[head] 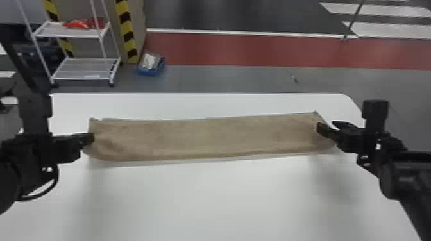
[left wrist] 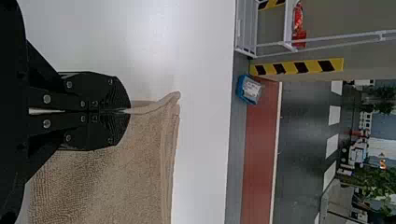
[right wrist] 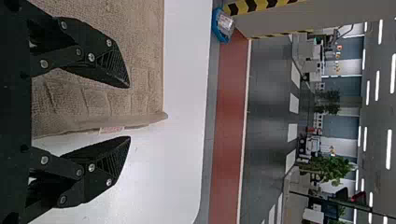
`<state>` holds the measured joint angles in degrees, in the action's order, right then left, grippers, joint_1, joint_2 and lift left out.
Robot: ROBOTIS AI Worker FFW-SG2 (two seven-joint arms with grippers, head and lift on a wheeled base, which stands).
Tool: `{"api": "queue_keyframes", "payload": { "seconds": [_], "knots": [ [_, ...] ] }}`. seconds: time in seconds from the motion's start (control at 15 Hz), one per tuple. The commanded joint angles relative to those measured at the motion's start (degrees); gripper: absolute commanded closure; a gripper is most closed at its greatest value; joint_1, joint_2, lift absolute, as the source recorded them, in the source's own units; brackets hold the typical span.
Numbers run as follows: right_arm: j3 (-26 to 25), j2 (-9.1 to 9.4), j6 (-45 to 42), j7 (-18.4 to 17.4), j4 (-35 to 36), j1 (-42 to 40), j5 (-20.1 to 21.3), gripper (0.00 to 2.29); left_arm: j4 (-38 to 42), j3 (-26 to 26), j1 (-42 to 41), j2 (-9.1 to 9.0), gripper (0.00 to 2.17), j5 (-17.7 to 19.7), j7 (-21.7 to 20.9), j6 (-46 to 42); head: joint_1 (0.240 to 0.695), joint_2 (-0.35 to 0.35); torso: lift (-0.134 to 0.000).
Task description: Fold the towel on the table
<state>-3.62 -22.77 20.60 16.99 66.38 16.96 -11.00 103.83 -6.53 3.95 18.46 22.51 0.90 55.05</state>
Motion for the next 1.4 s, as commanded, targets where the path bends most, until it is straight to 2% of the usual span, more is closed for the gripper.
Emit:
{"api": "queue_keyframes", "payload": {
  "seconds": [0.0,0.2,0.47,0.93,1.33],
  "knots": [
    [-0.34,-0.08,1.16,0.06,0.06,-0.17,0.62,0.59,-0.04,0.03,-0.08,0.0,1.16,-0.01,-0.02,-0.07,0.695,-0.074,-0.128],
    [-0.43,-0.08,1.16,0.06,-0.02,-0.26,0.98,0.59,-0.04,0.11,-0.08,0.0,1.16,-0.01,-0.29,-0.07,0.695,-0.079,-0.128],
    [-0.51,0.01,2.04,0.5,-0.2,-0.08,0.8,1.3,0.14,0.47,-0.26,0.0,1.16,-0.27,-0.29,-0.07,0.695,-0.082,-0.128],
    [-2.45,0.19,1.86,0.67,0.68,-1.23,-0.25,1.33,1.28,0.2,-0.79,0.0,1.16,-0.19,-0.29,0.11,0.695,-0.086,-0.128],
    [-5.96,0.1,-2.36,1.02,5.6,-4.65,-2.1,1.33,3.66,0.11,-1.23,0.0,1.16,-0.27,-0.55,-2.53,0.695,-0.102,-0.128]
  ]
}}
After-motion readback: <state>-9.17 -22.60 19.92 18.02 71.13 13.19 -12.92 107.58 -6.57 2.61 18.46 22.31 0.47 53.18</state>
